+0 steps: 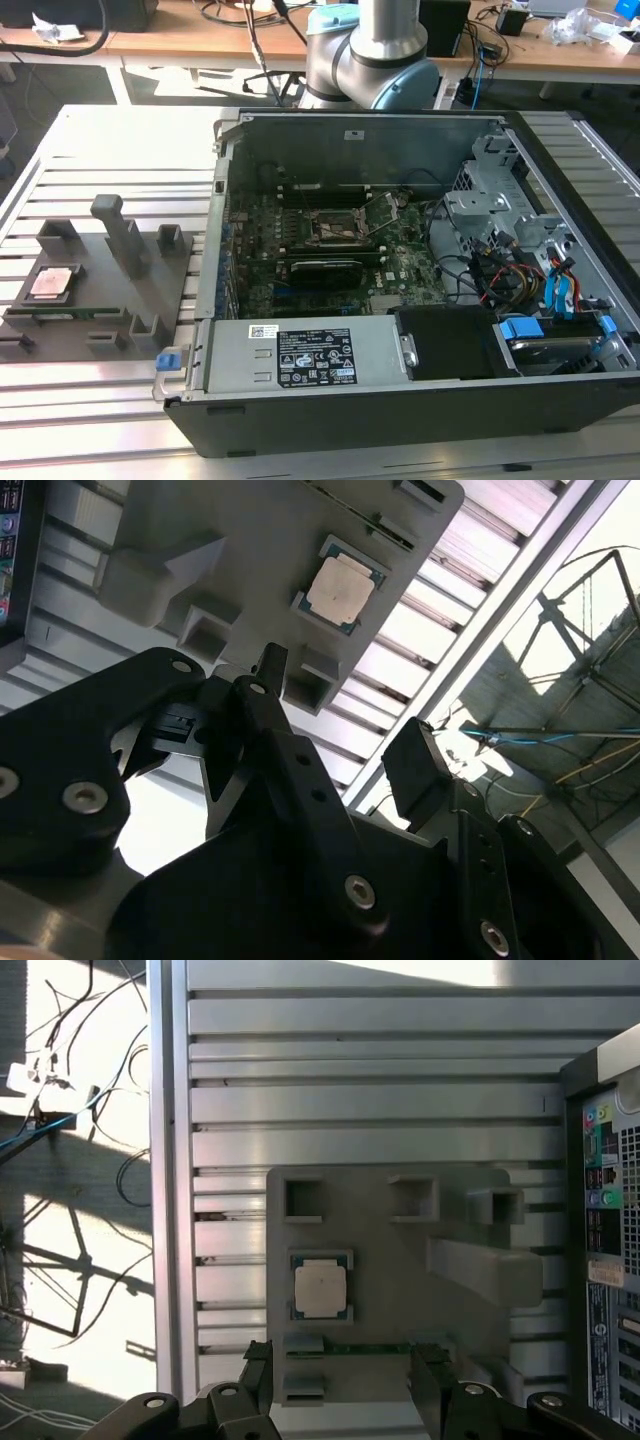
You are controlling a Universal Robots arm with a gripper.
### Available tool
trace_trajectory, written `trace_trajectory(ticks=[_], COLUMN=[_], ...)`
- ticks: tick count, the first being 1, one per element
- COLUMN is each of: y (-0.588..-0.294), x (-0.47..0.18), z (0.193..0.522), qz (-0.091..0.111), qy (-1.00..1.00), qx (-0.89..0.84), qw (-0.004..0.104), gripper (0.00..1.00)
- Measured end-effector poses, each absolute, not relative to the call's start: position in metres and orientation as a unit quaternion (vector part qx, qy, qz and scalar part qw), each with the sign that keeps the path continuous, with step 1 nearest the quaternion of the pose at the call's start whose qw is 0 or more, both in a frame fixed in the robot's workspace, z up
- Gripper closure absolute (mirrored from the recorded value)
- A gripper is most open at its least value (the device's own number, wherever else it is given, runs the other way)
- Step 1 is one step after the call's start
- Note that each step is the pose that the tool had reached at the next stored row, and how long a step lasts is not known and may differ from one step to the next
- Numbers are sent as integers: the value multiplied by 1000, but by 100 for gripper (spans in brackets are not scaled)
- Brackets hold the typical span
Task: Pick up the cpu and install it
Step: 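Pick up the cpu and move it towards the insertion slot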
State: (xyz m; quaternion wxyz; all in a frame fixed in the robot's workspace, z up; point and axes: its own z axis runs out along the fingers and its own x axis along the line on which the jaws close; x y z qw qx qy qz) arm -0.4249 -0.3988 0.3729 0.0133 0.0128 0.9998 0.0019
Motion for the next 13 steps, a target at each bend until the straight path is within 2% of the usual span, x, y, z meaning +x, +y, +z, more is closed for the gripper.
trace_trajectory(ticks=[13], y=[-399], x=[-425], z=[363], qz=[2], qy=[1000], qx=[13], qw=[13], gripper=[34])
